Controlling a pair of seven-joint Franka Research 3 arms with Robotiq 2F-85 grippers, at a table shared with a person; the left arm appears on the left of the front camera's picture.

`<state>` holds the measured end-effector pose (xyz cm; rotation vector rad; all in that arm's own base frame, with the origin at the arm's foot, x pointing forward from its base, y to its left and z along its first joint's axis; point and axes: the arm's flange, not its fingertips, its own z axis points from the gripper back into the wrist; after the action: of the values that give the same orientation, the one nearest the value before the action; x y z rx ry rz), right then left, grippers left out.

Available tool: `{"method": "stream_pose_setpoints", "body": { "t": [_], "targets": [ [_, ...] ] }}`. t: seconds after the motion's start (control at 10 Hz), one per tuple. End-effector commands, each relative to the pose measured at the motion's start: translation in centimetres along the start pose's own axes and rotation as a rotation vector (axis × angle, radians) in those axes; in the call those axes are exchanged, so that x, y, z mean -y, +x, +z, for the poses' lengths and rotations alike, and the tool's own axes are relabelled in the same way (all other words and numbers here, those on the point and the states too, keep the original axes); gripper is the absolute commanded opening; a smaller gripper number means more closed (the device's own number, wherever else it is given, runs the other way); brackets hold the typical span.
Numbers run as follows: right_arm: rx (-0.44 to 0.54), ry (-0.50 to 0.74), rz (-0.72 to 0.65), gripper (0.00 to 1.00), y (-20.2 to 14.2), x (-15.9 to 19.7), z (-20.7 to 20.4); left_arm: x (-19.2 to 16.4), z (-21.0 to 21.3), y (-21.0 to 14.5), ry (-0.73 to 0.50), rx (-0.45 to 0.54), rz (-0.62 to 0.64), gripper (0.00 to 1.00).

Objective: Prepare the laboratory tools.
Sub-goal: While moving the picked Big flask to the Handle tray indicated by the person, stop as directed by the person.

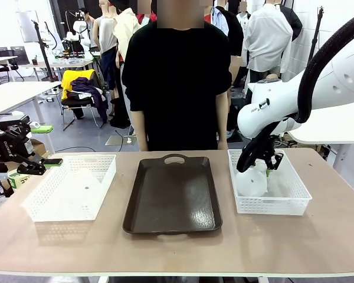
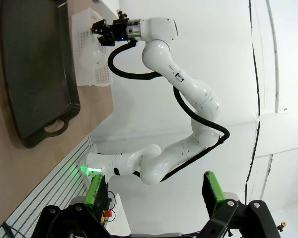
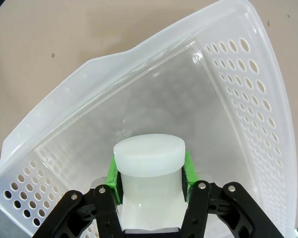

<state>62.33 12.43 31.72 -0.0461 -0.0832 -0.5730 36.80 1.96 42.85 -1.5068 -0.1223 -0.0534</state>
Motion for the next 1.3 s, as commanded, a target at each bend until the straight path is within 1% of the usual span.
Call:
{"method": "stream_pose_setpoints", "body": {
  "t": [0.0, 0.5, 0.6, 0.7, 0.9, 1.2],
  "targets": [
    [0.000, 0.002, 0.005, 0.00, 0.0, -0.1, 0.0, 0.2, 0.0, 0.0, 0.001, 0.004, -0.007, 1.00],
    [0.000, 0.000, 0.000, 0.00, 0.0, 0.0, 0.0, 0.2, 0.0, 0.0, 0.001, 0.004, -0.007, 1.00],
    [0.012, -0.028, 0.034, 0.00, -0.4, 0.2, 0.6, 0.2, 0.0, 0.0, 0.001, 0.004, -0.007, 1.00],
    [0.008, -0.033, 0.064, 0.00, -0.6, 0.9, 1.5, 0.2, 0.0, 0.0, 0.001, 0.004, -0.007, 1.00],
    [0.032, -0.034, 0.122, 0.00, -0.8, 2.4, 3.6, 0.2, 0.0, 0.0, 0.001, 0.004, -0.007, 1.00],
    [0.025, 0.039, 0.195, 0.00, -1.3, 4.8, 7.5, 0.2, 0.0, 0.0, 0.001, 0.004, -0.007, 1.00]
  ]
}}
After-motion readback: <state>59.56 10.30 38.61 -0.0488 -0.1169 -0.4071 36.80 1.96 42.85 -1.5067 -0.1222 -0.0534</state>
